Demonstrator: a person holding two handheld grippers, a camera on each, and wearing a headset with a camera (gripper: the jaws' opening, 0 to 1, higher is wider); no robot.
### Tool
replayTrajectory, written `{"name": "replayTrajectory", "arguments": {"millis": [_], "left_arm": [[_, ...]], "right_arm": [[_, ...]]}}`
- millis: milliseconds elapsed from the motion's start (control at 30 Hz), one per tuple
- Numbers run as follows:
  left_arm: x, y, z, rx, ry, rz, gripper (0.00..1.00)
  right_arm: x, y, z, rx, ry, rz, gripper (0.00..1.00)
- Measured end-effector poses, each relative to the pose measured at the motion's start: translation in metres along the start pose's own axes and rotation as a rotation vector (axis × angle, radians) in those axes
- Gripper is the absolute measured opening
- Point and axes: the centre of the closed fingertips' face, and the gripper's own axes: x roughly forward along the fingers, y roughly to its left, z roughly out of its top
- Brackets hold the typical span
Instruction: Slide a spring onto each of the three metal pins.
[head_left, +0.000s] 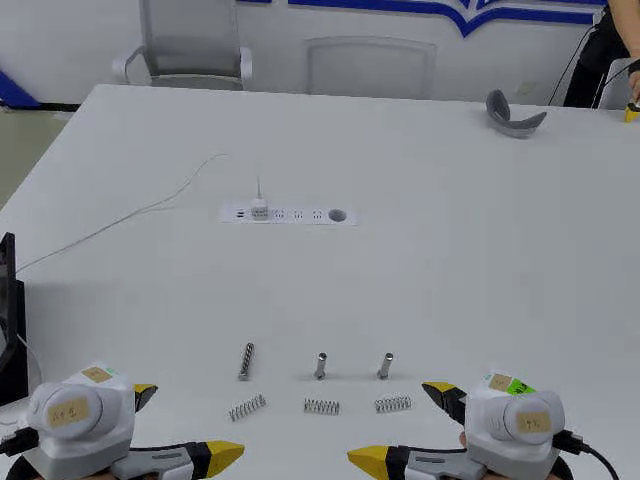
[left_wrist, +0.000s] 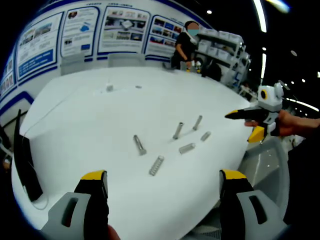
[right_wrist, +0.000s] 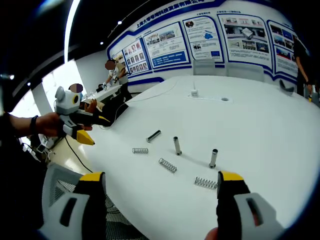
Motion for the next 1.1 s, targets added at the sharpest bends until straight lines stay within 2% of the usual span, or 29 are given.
{"name": "replayTrajectory", "arguments": {"millis": [1100], "left_arm": [[0.045,0.018,0.029,0.029,0.031,-0.029,0.85]], "right_arm": [[-0.015,-0.006,-0.009,0.024,0.002,-0.036,0.92]]}}
